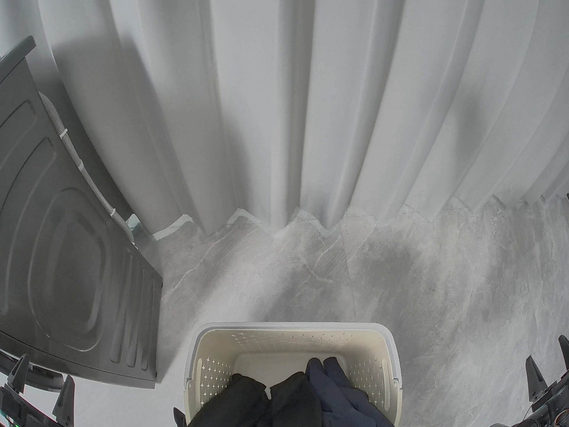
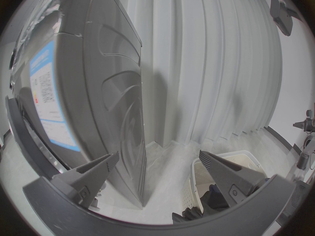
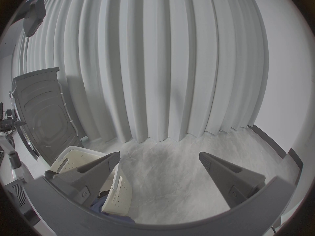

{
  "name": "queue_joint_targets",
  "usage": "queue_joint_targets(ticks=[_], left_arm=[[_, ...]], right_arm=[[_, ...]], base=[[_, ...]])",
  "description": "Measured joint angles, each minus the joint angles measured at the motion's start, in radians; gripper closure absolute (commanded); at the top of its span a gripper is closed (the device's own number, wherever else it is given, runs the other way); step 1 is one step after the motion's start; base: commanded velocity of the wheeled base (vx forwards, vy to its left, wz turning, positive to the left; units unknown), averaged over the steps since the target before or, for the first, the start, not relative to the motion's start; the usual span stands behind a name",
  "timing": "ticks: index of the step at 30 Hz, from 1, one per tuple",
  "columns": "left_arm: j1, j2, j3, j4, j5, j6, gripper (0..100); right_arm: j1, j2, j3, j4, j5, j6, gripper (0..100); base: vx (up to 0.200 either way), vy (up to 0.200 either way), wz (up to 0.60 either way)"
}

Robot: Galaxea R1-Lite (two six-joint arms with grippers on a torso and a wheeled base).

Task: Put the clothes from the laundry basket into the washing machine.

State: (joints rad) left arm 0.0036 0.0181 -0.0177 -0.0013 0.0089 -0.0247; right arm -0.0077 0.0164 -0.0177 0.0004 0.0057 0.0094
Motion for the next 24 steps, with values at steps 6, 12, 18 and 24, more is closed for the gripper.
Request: queue_joint_targets(ticks=[6,12,18,24], left_arm=[[0.0,0.0,0.0,-0.001,0.0,0.0,0],[-0.001,0.0,0.0,0.0,0.0,0.0,0],[-0.001,0.0,0.0,0.0,0.0,0.0,0],[0.0,0.0,0.0,0.0,0.0,0.0,0]], right_arm=[[0.0,0.0,0.0,0.0,0.0,0.0,0],[0.0,0.0,0.0,0.0,0.0,0.0,0],[0.0,0.0,0.0,0.0,0.0,0.001,0],[0.0,0.0,0.0,0.0,0.0,0.001,0]], base=[[0.067,0.0,0.0],[0.133,0.0,0.0],[0.0,0.0,0.0],[0.0,0.0,0.0]])
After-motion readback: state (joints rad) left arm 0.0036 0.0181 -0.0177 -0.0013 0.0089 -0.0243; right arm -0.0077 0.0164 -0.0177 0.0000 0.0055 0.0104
